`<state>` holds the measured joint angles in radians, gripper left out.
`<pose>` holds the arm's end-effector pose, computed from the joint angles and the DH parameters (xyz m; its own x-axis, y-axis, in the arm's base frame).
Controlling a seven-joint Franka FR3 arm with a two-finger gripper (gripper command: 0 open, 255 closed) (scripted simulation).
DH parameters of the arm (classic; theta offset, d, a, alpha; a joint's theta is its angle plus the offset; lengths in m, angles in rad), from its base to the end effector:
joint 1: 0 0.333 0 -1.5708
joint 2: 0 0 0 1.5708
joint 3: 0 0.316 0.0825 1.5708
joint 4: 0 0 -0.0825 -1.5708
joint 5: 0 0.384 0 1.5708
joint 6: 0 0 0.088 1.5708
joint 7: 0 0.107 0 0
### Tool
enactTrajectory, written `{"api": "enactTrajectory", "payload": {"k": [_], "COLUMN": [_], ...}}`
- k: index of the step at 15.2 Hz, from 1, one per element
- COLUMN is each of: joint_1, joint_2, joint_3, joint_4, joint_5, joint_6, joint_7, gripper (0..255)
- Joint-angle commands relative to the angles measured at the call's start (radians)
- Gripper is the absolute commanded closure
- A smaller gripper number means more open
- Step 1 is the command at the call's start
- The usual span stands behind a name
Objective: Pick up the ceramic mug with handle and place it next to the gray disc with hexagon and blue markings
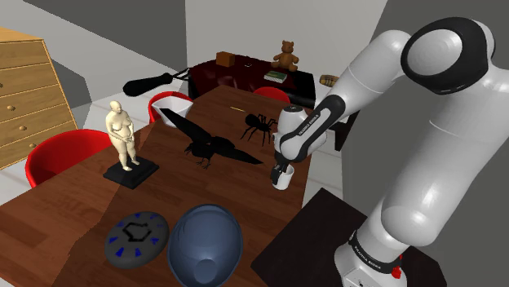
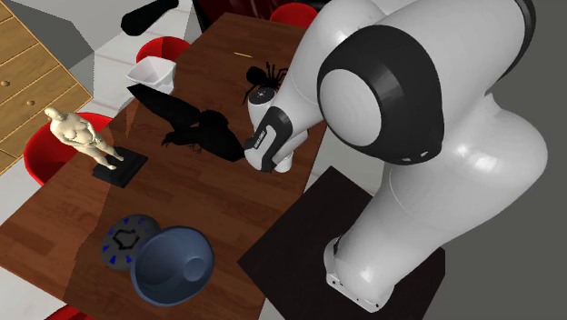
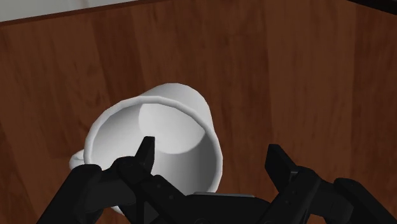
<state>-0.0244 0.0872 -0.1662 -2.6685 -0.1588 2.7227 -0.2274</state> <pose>0.4081 -0.0744 0.2063 0.9821 0.1804 -0.0539 0.1837 -0.9809 0.0634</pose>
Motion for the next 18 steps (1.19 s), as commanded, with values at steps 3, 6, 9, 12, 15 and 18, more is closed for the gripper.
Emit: {"api": "enactTrajectory", "payload": {"k": [3,6,9,12,15,18], "joint_1": [0.000,0.000,0.000,0.000,0.000,0.001], "joint_2": [0.002,0.001,0.001,0.001,-0.015,-0.064], "joint_3": [0.000,0.000,0.000,0.000,0.000,-0.001], "joint_4": [0.000,0.000,0.000,0.000,-0.001,-0.001], "joint_5": [0.000,0.000,0.000,0.000,-0.001,-0.004], "joint_6": [0.001,0.001,0.001,0.001,-0.014,-0.063], "joint_7": [0.000,0.000,0.000,0.000,-0.001,-0.002], "gripper": [0,255,255,255,255,255]}}
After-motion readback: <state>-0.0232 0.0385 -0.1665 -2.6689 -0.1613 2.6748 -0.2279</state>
